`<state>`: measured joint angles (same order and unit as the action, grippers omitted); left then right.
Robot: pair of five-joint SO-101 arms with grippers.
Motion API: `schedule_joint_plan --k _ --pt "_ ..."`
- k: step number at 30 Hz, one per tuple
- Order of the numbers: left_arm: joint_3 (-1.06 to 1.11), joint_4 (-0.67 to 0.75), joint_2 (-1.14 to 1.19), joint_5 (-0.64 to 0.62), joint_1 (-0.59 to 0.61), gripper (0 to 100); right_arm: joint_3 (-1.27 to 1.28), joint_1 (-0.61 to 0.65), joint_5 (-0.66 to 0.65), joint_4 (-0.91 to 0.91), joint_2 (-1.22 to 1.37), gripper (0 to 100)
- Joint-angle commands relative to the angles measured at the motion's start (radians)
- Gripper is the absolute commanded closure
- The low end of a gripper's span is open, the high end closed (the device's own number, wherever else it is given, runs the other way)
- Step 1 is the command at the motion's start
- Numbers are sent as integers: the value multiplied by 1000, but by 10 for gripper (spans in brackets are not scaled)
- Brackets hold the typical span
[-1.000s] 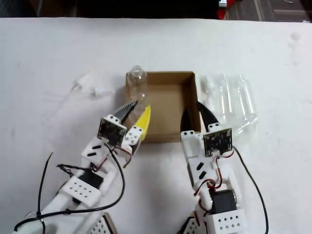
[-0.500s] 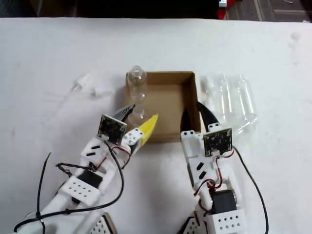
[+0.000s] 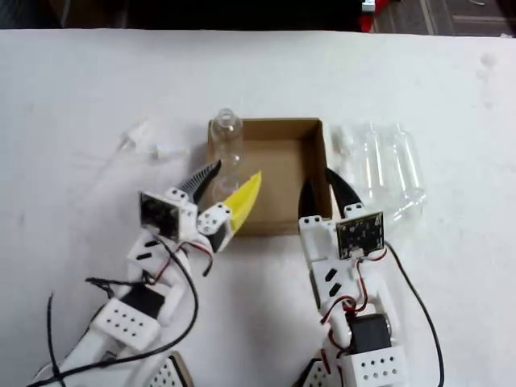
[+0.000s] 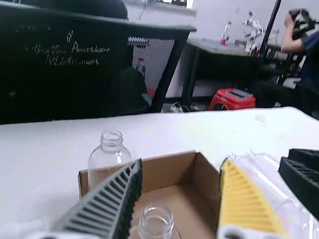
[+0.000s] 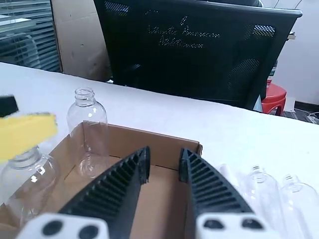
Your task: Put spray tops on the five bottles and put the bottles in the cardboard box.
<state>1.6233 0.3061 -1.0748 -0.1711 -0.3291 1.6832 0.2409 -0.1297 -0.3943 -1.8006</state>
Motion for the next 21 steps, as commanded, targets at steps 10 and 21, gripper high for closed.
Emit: schedule_joint_plan --k 10,21 --pt "44 -252 -519 -232 179 771 8 -8 -12 22 1 910" --pt "41 -499 -757 -299 349 771 8 -8 -12 19 1 910"
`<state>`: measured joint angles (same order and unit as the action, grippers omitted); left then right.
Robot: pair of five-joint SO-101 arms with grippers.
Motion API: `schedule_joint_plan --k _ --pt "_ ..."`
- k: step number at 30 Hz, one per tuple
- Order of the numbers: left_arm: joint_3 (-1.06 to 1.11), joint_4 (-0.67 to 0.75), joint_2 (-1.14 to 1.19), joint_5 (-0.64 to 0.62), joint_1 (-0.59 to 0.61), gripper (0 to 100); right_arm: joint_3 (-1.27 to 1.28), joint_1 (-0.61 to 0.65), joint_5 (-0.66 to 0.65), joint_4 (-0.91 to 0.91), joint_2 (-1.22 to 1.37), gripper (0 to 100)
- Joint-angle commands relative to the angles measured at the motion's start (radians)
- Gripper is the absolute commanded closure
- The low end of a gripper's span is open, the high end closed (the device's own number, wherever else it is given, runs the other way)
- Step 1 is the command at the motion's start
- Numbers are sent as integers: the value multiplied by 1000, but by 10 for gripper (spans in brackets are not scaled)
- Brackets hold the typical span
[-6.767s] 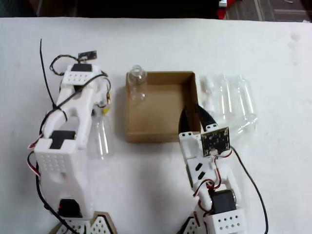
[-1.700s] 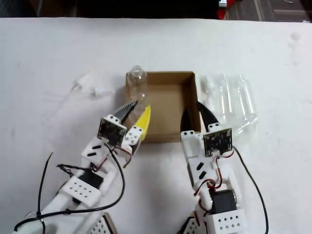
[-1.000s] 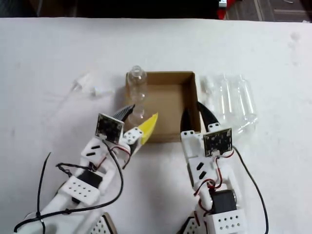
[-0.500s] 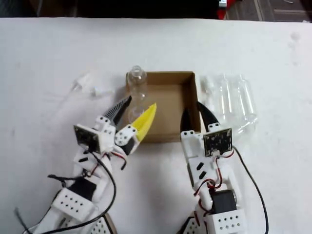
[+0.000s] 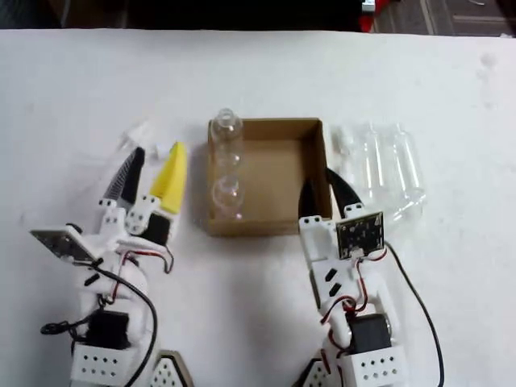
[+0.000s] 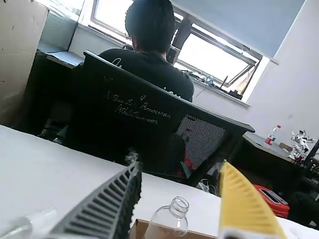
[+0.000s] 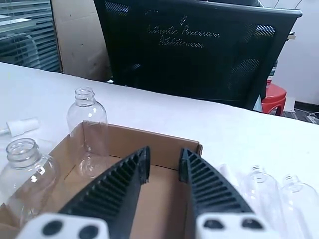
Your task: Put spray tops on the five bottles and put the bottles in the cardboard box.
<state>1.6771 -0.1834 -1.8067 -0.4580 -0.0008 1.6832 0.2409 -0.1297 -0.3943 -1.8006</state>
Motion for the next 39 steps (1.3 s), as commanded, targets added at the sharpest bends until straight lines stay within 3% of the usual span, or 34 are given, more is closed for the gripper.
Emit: schedule_joint_plan --k 1,11,17,20,34,39 --pt "-12 -9 -24 -12 21 771 8 -8 -12 19 1 910" --pt "-12 -9 -24 -17 21 780 8 -8 -12 18 1 911" --pt "-15 14 -24 -9 21 987 8 -8 -12 18 1 912" --pt "-12 26 -24 -9 22 947 8 -8 -12 18 1 912" --pt "-25 21 -18 -11 21 947 8 -8 -12 18 1 911" --pt "-91 -103 -18 -11 16 947 8 -8 -12 18 1 911"
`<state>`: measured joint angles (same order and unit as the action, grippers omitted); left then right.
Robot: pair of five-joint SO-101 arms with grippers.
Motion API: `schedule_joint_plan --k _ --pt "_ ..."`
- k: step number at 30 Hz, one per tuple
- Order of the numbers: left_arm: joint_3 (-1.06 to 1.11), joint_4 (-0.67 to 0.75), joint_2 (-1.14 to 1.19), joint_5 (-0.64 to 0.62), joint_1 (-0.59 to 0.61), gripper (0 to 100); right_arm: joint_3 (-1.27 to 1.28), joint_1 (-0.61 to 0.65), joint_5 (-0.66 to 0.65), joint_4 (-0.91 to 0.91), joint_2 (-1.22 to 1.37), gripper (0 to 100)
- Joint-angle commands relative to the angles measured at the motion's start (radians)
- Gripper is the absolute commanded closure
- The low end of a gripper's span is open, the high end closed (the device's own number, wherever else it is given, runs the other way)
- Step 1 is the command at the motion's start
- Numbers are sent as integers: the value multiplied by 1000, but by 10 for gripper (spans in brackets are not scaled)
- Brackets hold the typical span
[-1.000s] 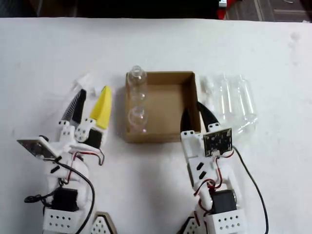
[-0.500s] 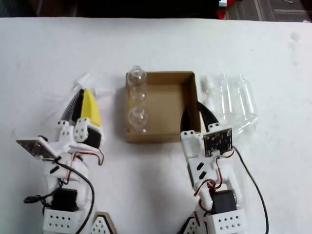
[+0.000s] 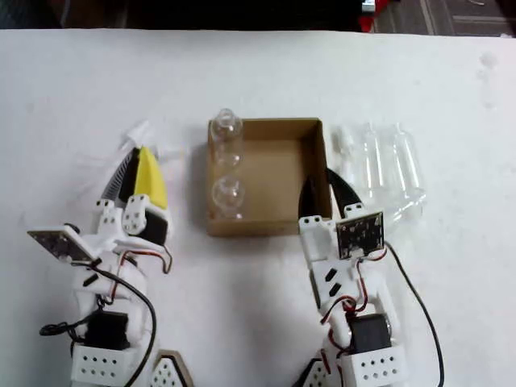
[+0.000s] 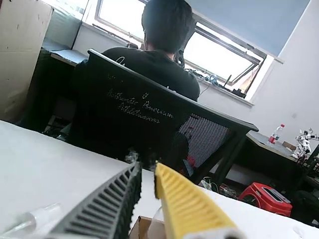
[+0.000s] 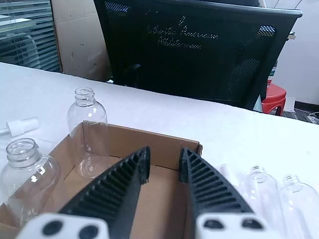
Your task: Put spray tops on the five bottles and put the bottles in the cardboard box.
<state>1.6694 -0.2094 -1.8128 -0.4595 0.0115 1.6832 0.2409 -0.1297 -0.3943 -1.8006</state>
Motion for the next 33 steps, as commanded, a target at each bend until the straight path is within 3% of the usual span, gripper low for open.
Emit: schedule_joint_plan --k 1,13,20,24,27,33 --pt "-89 -89 -12 -9 4 947 8 -8 -12 18 1 911" --pt "-100 -80 -16 -2 8 947 8 -8 -12 18 1 911" --pt "-61 -58 -16 370 151 947 8 -8 -12 18 1 911" --pt "23 -87 -16 446 237 947 8 -8 -12 18 1 911" --pt "21 -176 -16 445 251 947 8 -4 -12 18 1 911" --pt "23 -457 -16 446 162 945 8 -2 -12 18 1 911"
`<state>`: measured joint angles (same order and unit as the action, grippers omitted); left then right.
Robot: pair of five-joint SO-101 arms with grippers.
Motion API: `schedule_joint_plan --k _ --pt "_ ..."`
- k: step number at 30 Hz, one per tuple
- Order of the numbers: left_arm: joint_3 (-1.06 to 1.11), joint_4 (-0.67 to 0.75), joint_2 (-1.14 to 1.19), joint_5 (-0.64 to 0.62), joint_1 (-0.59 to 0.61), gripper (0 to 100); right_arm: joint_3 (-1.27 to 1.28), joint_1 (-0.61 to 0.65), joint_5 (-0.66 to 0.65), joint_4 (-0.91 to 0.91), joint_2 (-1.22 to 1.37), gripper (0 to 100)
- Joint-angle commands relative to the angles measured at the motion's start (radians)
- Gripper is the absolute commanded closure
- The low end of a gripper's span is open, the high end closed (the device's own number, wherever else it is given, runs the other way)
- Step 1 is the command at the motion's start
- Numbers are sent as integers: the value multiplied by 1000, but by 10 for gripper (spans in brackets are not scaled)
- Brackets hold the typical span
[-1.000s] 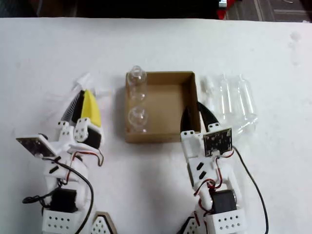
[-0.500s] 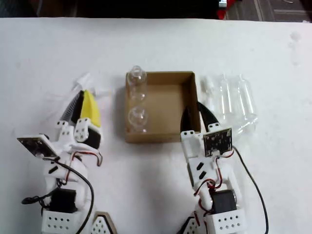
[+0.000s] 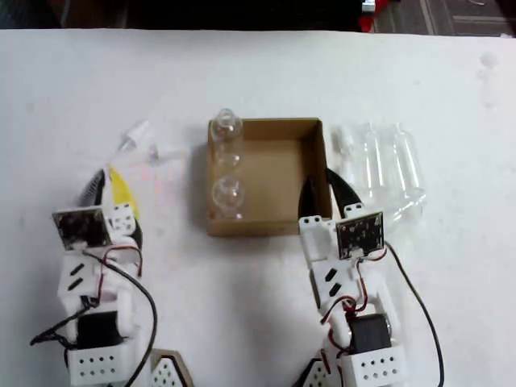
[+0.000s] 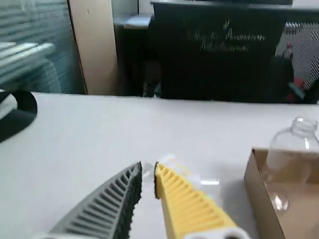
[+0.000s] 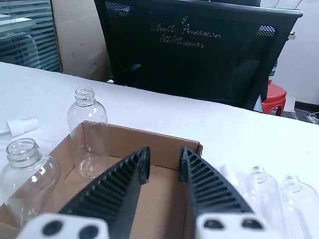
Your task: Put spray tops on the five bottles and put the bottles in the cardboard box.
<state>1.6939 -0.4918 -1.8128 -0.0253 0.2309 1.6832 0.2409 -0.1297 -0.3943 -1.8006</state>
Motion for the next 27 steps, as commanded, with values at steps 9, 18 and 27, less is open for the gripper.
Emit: schedule_joint_plan --k 9,18,27 --pt "-2 -333 -16 20 -122 945 8 -1 -12 16 1 911" --pt "-2 -338 -16 23 -122 944 8 -1 -12 16 1 911" --pt "-2 -382 -15 279 -131 946 8 1 -12 16 1 911"
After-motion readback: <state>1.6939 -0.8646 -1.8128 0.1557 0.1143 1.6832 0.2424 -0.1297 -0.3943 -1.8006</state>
